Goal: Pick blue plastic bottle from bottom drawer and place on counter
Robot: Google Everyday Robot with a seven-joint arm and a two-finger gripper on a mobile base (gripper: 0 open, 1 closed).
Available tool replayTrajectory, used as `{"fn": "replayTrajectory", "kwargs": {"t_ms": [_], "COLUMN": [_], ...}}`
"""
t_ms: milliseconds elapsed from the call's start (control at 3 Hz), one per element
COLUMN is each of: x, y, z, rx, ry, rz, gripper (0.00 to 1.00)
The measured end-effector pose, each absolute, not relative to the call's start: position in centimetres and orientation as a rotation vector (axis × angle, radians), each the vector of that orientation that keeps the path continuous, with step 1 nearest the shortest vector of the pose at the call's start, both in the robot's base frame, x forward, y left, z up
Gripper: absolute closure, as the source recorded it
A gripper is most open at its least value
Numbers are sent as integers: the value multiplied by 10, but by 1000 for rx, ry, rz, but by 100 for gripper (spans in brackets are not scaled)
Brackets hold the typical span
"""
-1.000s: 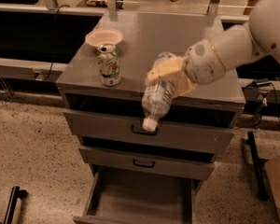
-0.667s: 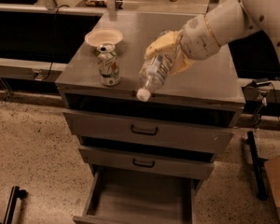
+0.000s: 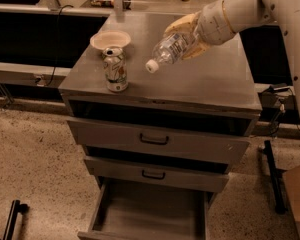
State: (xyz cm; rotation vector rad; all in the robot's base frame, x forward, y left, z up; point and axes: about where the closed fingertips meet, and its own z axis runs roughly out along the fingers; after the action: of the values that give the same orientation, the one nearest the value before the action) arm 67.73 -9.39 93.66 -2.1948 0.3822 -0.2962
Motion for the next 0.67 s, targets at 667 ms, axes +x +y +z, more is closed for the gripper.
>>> {"fn": "replayTrajectory", "kwargs": {"t_ms": [667], "x": [715], "y": [-150], "z": [880], "rx": [-2302], "ry": [639], "rz": [-298], "gripper": [82]}}
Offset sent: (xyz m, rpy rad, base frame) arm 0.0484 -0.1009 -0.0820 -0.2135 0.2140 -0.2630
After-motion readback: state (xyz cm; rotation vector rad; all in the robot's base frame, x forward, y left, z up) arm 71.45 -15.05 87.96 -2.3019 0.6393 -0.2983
